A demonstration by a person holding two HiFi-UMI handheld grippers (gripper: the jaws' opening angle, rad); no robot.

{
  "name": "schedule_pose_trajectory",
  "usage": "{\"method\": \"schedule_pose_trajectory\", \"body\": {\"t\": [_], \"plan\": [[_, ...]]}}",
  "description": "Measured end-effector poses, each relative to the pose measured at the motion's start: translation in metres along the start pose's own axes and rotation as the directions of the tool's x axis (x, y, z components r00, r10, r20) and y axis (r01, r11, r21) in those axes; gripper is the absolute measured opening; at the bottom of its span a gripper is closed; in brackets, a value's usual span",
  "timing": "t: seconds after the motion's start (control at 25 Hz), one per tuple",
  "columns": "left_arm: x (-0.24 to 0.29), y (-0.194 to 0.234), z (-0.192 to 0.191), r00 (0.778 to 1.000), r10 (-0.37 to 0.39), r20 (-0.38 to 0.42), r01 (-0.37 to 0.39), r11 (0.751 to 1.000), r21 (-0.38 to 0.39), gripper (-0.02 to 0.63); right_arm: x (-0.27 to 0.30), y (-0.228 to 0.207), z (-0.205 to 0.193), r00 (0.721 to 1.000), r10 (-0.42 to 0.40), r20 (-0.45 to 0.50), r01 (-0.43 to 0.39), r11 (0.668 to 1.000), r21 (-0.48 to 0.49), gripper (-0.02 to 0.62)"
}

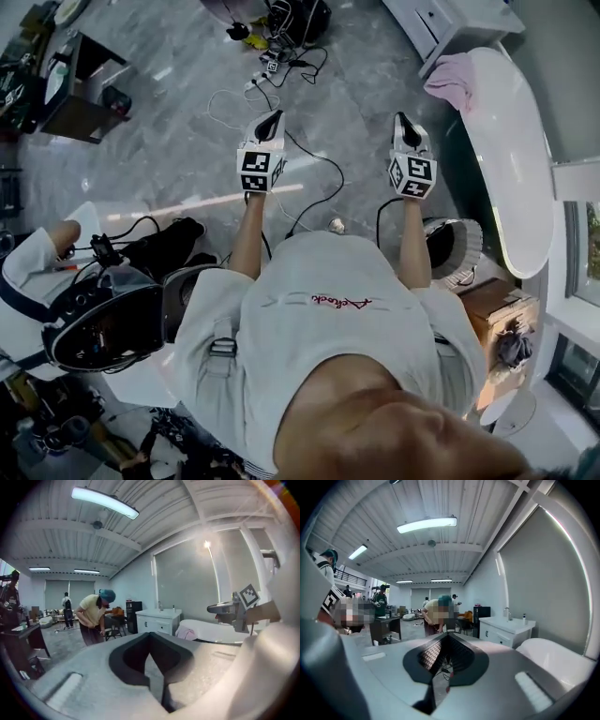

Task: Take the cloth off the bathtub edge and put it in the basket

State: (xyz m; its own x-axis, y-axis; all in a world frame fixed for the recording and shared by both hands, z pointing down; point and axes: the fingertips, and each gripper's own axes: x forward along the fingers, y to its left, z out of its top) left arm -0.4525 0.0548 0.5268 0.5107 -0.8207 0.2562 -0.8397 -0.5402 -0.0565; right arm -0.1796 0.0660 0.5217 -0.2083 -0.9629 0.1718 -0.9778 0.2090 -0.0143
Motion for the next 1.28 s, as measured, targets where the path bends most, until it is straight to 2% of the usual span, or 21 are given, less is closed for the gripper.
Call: {"method": "schedule_pose_trajectory", "body": {"t": [0.24,0.4,0.56,0.76,1.08,1.28], "plan": [[-0.041,0.039,-0.015,0.988,0.153,-0.012,-0.154,0.987,-0.035,0.0,0.04,0.052,0.002,0.987,0.158,-0.005,-0.158,0.987,-0.022,0.006],[-0.079,0.059,-0.03,0.965,0.26,-0.03,-0.261,0.963,-0.064,0.0,0.061,0.096,0.002,0.962,0.273,-0.015,-0.273,0.961,-0.045,0.006],[-0.118,0.072,-0.047,0.943,0.33,-0.038,-0.332,0.939,-0.087,0.0,0.066,0.136,-0.002,0.939,0.342,-0.025,-0.343,0.938,-0.057,0.006],[-0.139,0.092,-0.056,0.942,0.334,-0.025,-0.335,0.936,-0.11,0.0,0.065,0.177,-0.001,0.931,0.364,-0.032,-0.365,0.927,-0.086,0.006],[-0.136,0.144,-0.043,0.947,0.317,0.049,-0.307,0.94,-0.149,0.0,0.084,0.209,0.022,0.944,0.33,-0.019,-0.33,0.935,-0.129,0.006],[-0.139,0.164,-0.038,0.953,0.296,0.063,-0.285,0.947,-0.149,0.0,0.087,0.225,0.033,0.95,0.311,-0.007,-0.309,0.941,-0.138,0.006]]}}
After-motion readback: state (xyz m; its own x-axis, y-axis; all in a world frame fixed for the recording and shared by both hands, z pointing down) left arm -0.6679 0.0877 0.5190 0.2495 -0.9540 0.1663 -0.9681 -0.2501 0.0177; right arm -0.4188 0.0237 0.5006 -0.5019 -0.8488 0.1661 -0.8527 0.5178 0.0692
